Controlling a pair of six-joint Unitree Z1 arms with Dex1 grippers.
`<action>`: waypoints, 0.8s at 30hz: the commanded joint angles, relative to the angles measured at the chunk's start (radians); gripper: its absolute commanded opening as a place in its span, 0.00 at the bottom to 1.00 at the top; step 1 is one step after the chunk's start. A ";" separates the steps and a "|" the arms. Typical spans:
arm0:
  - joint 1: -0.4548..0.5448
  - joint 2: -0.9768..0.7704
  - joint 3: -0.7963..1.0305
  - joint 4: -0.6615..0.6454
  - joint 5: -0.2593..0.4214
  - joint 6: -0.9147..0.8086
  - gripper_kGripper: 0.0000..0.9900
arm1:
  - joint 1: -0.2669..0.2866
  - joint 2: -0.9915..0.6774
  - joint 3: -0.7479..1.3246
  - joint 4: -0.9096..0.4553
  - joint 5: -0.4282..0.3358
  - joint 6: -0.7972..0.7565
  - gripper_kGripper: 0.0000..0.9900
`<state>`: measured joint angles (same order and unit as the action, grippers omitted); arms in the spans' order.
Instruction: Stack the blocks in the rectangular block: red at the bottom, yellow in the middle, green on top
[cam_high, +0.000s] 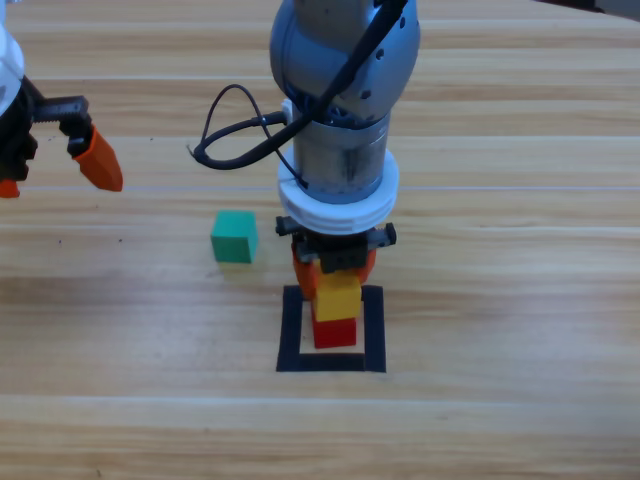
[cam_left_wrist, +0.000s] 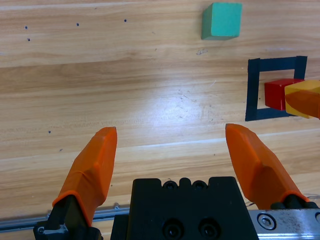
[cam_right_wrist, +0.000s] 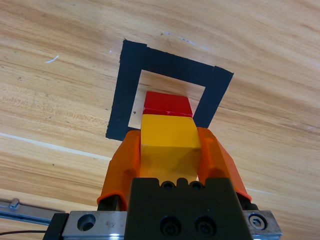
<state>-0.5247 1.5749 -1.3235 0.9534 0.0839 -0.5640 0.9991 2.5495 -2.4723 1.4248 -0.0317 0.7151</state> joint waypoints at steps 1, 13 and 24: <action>0.017 0.023 0.024 -0.015 -0.012 0.003 0.93 | 0.016 0.081 -0.008 0.031 -0.022 0.014 1.00; 0.017 0.028 0.033 -0.033 -0.007 -0.005 0.93 | 0.022 -0.041 -0.094 0.049 -0.031 -0.028 1.00; 0.011 0.303 -0.226 -0.041 0.028 -0.027 0.93 | 0.052 -0.489 0.228 -0.017 -0.165 -0.126 1.00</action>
<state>-0.5242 1.6897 -1.4986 0.9236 0.0851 -0.5803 1.0202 2.2488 -2.4513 1.4601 -0.1497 0.6219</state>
